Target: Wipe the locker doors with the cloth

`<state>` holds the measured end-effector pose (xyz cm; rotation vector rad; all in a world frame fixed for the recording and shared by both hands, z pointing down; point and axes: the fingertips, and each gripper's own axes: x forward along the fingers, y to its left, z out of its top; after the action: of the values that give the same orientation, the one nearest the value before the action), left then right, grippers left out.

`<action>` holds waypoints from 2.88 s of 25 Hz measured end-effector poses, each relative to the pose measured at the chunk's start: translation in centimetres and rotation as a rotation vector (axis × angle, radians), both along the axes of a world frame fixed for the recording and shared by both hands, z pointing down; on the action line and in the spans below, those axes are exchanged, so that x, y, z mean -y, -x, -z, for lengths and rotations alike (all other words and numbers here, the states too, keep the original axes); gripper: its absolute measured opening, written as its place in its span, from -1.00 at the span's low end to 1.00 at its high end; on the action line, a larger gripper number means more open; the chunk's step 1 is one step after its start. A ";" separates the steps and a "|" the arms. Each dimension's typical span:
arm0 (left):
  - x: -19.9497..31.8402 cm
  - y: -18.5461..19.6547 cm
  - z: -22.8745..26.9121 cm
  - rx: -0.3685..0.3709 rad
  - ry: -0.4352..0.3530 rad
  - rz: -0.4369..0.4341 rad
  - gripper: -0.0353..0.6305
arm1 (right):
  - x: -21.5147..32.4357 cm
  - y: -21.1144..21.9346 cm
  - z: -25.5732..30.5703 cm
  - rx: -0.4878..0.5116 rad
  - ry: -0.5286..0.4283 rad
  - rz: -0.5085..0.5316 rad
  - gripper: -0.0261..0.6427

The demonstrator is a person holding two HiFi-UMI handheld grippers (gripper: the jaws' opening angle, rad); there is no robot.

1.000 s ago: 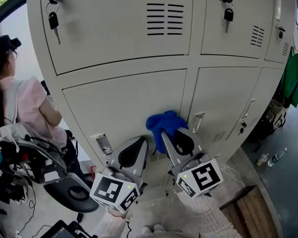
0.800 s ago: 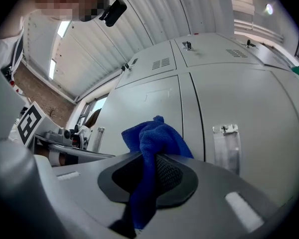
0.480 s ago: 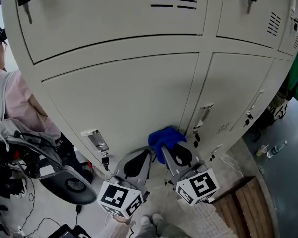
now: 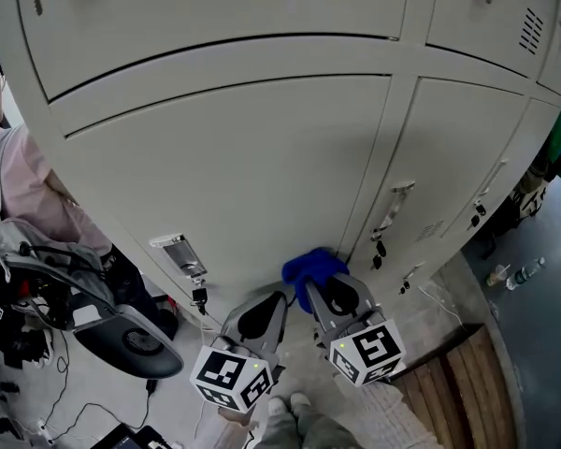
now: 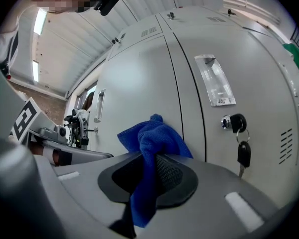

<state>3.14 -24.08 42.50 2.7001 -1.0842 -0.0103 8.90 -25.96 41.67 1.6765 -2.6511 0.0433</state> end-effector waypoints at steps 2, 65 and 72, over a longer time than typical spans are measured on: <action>-0.2 0.2 -0.3 -0.002 0.011 0.001 -0.89 | 0.0 0.0 -0.6 0.006 0.015 -0.004 -0.75; -5.9 6.6 5.4 -0.045 -0.102 0.169 -0.89 | -8.6 5.4 4.9 -0.012 -0.059 0.233 -0.75; -5.7 6.1 5.2 0.011 -0.137 0.157 -0.89 | -8.3 5.9 4.7 -0.014 -0.052 0.239 -0.75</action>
<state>-2.98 -18.40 37.27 2.7281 -1.3421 -0.0991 3.01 -17.61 37.01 1.3530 -2.8433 -0.0382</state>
